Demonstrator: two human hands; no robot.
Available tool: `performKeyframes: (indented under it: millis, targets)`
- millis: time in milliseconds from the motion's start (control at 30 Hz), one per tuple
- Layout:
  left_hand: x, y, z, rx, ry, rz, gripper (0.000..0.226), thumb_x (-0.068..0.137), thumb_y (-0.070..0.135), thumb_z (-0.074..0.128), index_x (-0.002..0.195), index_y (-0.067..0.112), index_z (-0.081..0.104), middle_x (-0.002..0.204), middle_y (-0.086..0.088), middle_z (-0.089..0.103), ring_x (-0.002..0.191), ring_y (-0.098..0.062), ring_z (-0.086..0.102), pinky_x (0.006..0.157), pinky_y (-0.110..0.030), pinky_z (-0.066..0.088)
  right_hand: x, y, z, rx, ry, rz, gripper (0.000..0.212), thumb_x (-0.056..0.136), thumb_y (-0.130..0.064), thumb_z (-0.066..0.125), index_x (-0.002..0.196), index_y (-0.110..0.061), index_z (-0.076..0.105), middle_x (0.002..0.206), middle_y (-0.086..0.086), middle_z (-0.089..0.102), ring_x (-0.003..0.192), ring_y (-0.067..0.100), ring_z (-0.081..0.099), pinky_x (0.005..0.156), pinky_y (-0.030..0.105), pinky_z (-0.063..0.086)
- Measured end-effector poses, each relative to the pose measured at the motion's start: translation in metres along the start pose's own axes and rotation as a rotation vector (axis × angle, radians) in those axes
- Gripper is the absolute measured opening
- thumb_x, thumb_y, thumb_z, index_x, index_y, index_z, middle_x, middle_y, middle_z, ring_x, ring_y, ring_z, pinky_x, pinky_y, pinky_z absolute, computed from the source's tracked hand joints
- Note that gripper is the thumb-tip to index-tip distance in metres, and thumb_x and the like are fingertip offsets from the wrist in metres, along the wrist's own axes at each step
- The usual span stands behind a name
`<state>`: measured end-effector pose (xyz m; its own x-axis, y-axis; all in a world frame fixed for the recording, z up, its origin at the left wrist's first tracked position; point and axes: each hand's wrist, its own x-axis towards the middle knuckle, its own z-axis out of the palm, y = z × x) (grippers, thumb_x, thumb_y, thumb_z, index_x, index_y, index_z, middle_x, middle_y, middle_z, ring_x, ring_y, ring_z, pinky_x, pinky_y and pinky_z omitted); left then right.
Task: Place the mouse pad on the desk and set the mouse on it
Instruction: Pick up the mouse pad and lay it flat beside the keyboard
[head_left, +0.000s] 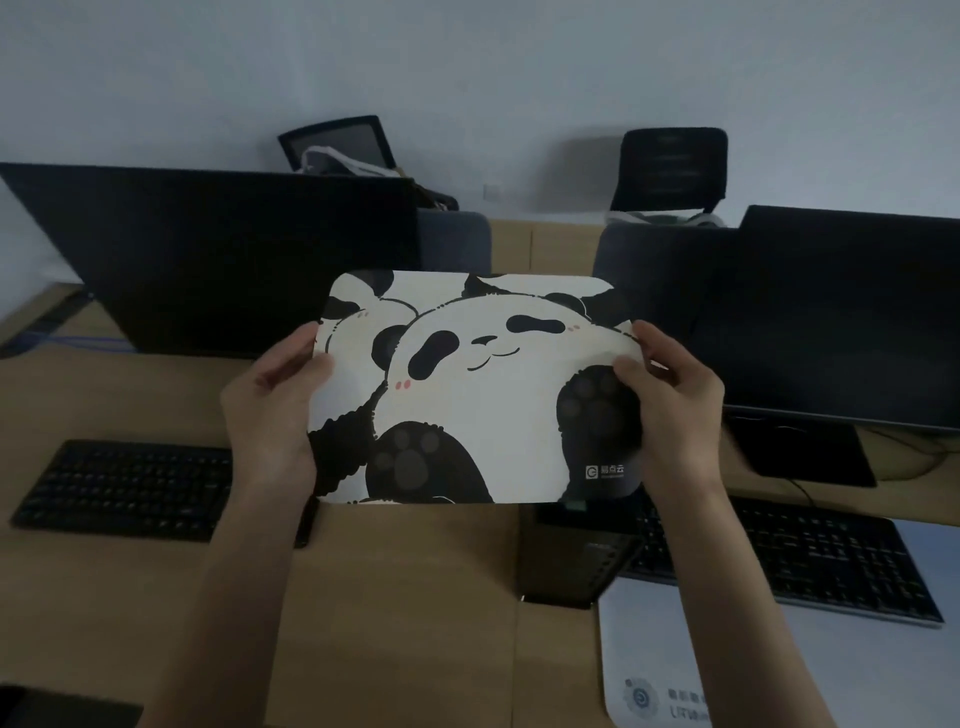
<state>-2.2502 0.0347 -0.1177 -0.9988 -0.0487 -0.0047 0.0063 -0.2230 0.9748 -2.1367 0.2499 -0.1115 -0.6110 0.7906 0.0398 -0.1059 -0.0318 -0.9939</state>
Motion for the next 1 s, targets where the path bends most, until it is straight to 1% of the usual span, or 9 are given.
performKeyframes:
  millis: [100, 267, 400, 467, 600, 733, 867, 933, 1000]
  targets:
    - [0.021, 0.004, -0.034, -0.011, 0.006, -0.007, 0.031, 0.078, 0.001, 0.058, 0.104, 0.017, 0.065, 0.105, -0.002, 0.066, 0.11, -0.018, 0.06, 0.1, -0.031, 0.044, -0.013, 0.002, 0.035, 0.007, -0.019, -0.008, 0.039, 0.082, 0.001, 0.056, 0.118, -0.01, 0.056, 0.085, -0.003, 0.06, 0.075, 0.002, 0.057, 0.057, 0.001, 0.047]
    - [0.063, 0.008, -0.076, -0.056, -0.036, -0.057, 0.03, 0.079, 0.001, 0.057, 0.087, 0.028, 0.066, 0.092, 0.01, 0.066, 0.096, -0.004, 0.062, 0.09, -0.024, 0.045, -0.035, 0.018, 0.09, -0.028, 0.04, -0.022, 0.04, 0.082, -0.001, 0.056, 0.12, -0.012, 0.054, 0.087, -0.011, 0.059, 0.079, -0.002, 0.056, 0.057, -0.001, 0.046]
    - [0.091, -0.001, -0.105, -0.026, -0.058, -0.088, 0.031, 0.078, 0.0, 0.058, 0.089, 0.027, 0.067, 0.078, 0.017, 0.071, 0.091, 0.0, 0.063, 0.088, -0.019, 0.047, -0.053, 0.041, 0.122, -0.049, 0.114, 0.008, 0.041, 0.082, 0.0, 0.057, 0.12, -0.013, 0.054, 0.087, -0.011, 0.059, 0.076, -0.004, 0.056, 0.058, -0.001, 0.045]
    - [0.096, -0.01, -0.115, -0.011, -0.07, -0.117, 0.032, 0.079, -0.002, 0.057, 0.094, 0.024, 0.067, 0.083, 0.017, 0.07, 0.089, 0.002, 0.064, 0.085, -0.016, 0.048, -0.062, 0.056, 0.131, -0.07, 0.142, 0.039, 0.041, 0.082, -0.001, 0.057, 0.12, -0.014, 0.055, 0.091, -0.01, 0.06, 0.081, -0.001, 0.057, 0.064, 0.004, 0.048]
    - [0.094, -0.042, -0.134, 0.054, -0.033, -0.159, 0.033, 0.078, -0.004, 0.058, 0.099, 0.02, 0.067, 0.088, 0.013, 0.07, 0.093, -0.002, 0.063, 0.083, -0.018, 0.048, -0.075, 0.094, 0.134, -0.104, 0.171, 0.111, 0.039, 0.081, -0.001, 0.057, 0.117, -0.016, 0.057, 0.095, -0.003, 0.06, 0.087, 0.007, 0.058, 0.079, 0.022, 0.05]
    - [0.086, -0.088, -0.147, 0.118, -0.004, -0.203, 0.035, 0.078, -0.007, 0.056, 0.096, 0.021, 0.066, 0.069, 0.024, 0.072, 0.082, 0.004, 0.066, 0.075, -0.01, 0.052, -0.083, 0.14, 0.127, -0.187, 0.188, 0.167, 0.039, 0.081, 0.0, 0.058, 0.115, -0.018, 0.058, 0.104, 0.003, 0.06, 0.086, 0.008, 0.058, 0.077, 0.022, 0.047]
    - [0.079, -0.141, -0.15, 0.164, -0.009, -0.296, 0.036, 0.079, -0.007, 0.055, 0.092, 0.024, 0.067, 0.069, 0.024, 0.072, 0.078, 0.008, 0.066, 0.071, -0.008, 0.052, -0.087, 0.189, 0.112, -0.27, 0.201, 0.222, 0.04, 0.08, 0.005, 0.057, 0.114, -0.016, 0.058, 0.102, 0.004, 0.06, 0.086, 0.006, 0.057, 0.079, 0.022, 0.047]
    - [0.077, -0.168, -0.147, 0.172, 0.004, -0.343, 0.034, 0.08, -0.008, 0.054, 0.1, 0.017, 0.066, 0.07, 0.021, 0.072, 0.075, 0.011, 0.065, 0.068, -0.005, 0.05, -0.085, 0.213, 0.104, -0.332, 0.216, 0.245, 0.04, 0.08, 0.005, 0.056, 0.114, -0.017, 0.059, 0.107, 0.01, 0.061, 0.088, 0.012, 0.058, 0.085, 0.031, 0.048]
    - [0.077, -0.193, -0.143, 0.18, 0.021, -0.382, 0.035, 0.08, -0.008, 0.054, 0.108, 0.011, 0.063, 0.072, 0.021, 0.071, 0.075, 0.009, 0.065, 0.067, -0.005, 0.05, -0.083, 0.232, 0.099, -0.416, 0.24, 0.263, 0.039, 0.081, 0.004, 0.056, 0.114, -0.016, 0.059, 0.114, 0.012, 0.06, 0.088, 0.015, 0.056, 0.083, 0.031, 0.045]
